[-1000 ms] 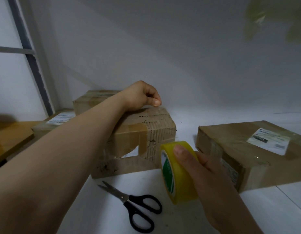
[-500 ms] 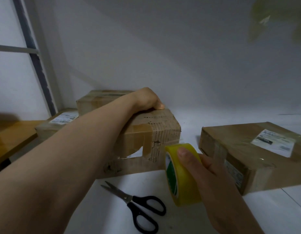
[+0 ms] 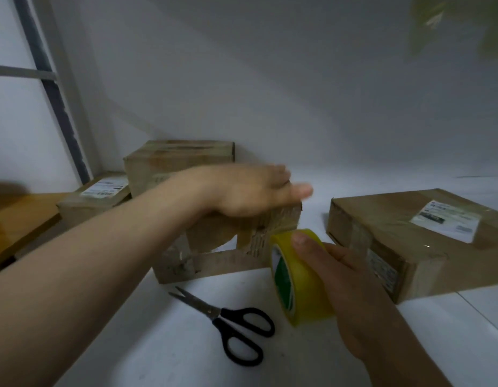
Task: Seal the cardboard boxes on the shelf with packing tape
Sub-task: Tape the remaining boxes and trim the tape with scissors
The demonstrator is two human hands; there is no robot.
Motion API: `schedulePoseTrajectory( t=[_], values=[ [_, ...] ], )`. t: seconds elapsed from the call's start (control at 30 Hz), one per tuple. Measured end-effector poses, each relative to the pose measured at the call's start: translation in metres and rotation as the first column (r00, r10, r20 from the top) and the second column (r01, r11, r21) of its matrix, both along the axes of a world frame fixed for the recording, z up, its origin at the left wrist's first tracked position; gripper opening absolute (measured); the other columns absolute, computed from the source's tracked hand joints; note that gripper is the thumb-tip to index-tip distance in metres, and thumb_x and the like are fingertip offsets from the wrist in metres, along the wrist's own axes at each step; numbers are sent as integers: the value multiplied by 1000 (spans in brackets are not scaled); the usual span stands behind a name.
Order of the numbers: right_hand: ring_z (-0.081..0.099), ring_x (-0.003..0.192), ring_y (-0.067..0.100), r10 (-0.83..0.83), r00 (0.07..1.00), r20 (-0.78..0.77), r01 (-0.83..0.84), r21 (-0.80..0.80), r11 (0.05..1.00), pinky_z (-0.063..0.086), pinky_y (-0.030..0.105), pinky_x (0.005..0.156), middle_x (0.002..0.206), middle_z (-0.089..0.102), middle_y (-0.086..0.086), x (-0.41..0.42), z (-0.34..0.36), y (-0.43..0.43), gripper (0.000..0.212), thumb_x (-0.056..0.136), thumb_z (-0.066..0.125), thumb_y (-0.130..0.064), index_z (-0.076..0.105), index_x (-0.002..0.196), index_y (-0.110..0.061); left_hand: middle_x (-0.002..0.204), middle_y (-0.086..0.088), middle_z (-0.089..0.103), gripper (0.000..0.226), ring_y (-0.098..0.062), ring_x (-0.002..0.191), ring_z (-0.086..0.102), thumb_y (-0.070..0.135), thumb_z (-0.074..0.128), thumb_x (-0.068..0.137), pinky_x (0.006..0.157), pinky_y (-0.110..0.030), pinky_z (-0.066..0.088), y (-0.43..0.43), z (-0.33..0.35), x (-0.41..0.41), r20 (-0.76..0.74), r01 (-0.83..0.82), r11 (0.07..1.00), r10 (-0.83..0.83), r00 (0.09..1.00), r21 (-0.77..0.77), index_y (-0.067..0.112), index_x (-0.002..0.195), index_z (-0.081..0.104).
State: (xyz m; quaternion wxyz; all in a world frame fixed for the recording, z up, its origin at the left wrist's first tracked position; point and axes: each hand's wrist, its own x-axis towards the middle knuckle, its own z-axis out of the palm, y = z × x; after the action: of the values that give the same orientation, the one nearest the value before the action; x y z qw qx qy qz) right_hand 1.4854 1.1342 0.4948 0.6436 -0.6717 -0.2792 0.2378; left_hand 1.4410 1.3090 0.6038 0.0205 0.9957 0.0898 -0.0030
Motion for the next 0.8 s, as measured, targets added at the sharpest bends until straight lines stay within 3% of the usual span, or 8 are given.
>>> schedulePoseTrajectory(
  t=[0.1, 0.17, 0.27, 0.37, 0.43, 0.5, 0.67, 0.8],
  values=[
    [72, 87, 28, 8, 1000, -4, -8, 41, 999, 58, 51, 84, 89, 76, 8, 0, 0, 1, 47, 63, 62, -66, 78, 82, -27, 168, 8, -17, 108, -10, 154, -10, 85, 30, 75, 126, -40, -3, 9, -6, 4, -176, -37, 999, 32, 984, -27, 31, 160, -10],
    [69, 93, 33, -10, 1000, -12, 10, 42, 999, 55, 55, 91, 94, 73, 12, 3, -2, 2, 56, 61, 61, -69, 76, 87, -23, 166, 13, -19, 108, -9, 153, -13, 80, 47, 78, 123, -36, -7, 19, 3, 7, -225, -60, 995, 41, 973, -81, 39, 159, -12],
    [67, 98, 38, -13, 999, -29, 14, 34, 999, 52, 57, 94, 100, 71, 18, 4, -4, 1, 64, 60, 62, -70, 74, 89, -14, 166, 15, -17, 117, -20, 153, -18, 80, 65, 64, 124, -54, -5, 38, 7, 1, -257, -107, 988, 76, 964, -110, 58, 152, -9],
    [66, 97, 43, 12, 1000, -10, -12, 65, 998, 56, 52, 88, 107, 65, 27, 4, -9, 1, 72, 66, 64, -68, 69, 96, -3, 167, 15, 8, 118, -23, 153, 16, 64, 83, 64, 122, -50, 24, 50, 3, -5, -181, -132, 967, 93, 979, -216, 60, 152, 5],
    [63, 80, 34, 21, 997, 68, -30, 136, 990, 49, 42, 75, 105, 59, 31, 5, -10, 1, 78, 70, 70, -71, 64, 98, 1, 156, 9, 38, 110, -19, 133, 49, 49, 88, 69, 111, -41, 44, 54, 8, -4, -126, -120, 947, 86, 988, -299, 53, 155, 18],
    [58, 78, 35, 54, 990, 134, -89, 276, 957, 49, 48, 73, 101, 58, 33, 6, -6, 2, 74, 73, 71, -73, 66, 100, -3, 142, 4, 56, 97, -20, 115, 64, 40, 87, 67, 102, -41, 52, 61, 17, 0, -133, -125, 905, 77, 988, -407, 46, 151, 36],
    [71, 85, 21, 144, 970, 194, -213, 405, 889, 56, 35, 76, 92, 76, 10, 8, 24, 17, 32, 85, 73, -40, 72, 105, -14, 122, -26, 68, 55, -39, 103, 67, 22, 73, 77, 92, -45, 56, 81, 28, 10, -261, -217, 733, 55, 964, -645, 3, 128, 64],
    [70, 84, 21, 94, 994, 62, -111, 441, 891, 56, 39, 79, 89, 76, 9, 17, 41, 48, 27, 95, 64, -31, 70, 106, -7, 84, -3, 76, 9, -16, 71, 70, 17, 65, 93, 65, -24, 54, 83, 28, 11, -108, -209, 804, 180, 978, -556, 12, 93, 73]
  ],
)
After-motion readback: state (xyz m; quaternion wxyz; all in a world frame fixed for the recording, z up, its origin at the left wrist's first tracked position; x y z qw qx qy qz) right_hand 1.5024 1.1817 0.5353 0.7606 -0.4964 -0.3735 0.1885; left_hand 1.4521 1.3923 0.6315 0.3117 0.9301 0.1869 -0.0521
